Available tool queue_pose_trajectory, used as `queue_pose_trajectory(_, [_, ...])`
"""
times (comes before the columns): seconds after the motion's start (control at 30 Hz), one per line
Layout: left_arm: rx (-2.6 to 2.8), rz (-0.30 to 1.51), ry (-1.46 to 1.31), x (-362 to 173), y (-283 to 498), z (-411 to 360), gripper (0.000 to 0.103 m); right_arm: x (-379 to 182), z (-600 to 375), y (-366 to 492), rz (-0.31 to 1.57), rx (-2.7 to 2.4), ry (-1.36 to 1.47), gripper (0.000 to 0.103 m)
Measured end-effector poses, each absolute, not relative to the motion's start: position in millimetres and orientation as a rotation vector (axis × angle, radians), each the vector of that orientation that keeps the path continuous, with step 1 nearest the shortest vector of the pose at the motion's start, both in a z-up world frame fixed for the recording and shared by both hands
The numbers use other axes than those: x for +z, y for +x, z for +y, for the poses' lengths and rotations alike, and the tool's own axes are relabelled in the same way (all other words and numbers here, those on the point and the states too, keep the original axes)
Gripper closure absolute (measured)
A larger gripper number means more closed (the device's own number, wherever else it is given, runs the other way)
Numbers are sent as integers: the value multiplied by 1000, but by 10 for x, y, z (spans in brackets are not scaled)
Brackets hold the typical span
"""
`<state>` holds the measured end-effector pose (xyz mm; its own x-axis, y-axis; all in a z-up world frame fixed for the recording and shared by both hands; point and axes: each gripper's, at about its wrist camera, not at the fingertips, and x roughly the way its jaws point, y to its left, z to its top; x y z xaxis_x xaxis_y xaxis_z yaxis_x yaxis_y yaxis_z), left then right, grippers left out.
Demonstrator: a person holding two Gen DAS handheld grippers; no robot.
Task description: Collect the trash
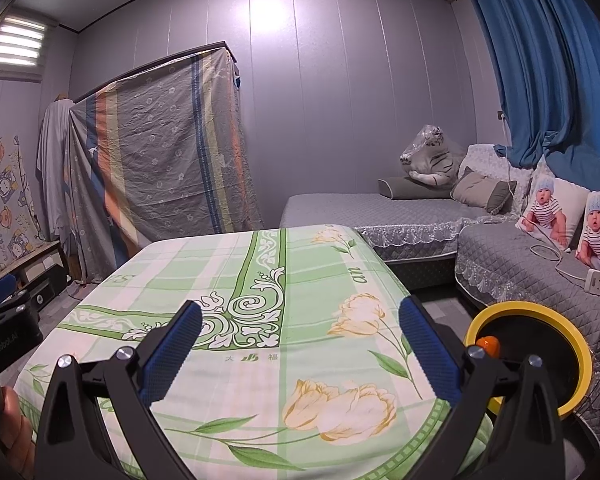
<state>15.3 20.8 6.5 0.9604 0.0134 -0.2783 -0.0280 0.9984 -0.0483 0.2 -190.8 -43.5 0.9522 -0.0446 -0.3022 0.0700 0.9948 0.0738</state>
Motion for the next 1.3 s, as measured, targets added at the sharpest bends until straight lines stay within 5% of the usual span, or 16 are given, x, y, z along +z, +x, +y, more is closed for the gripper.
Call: queue_pose_trajectory(1.3, [10, 292, -55, 17, 187, 127, 8, -505, -1872, 19, 319, -66, 99, 8])
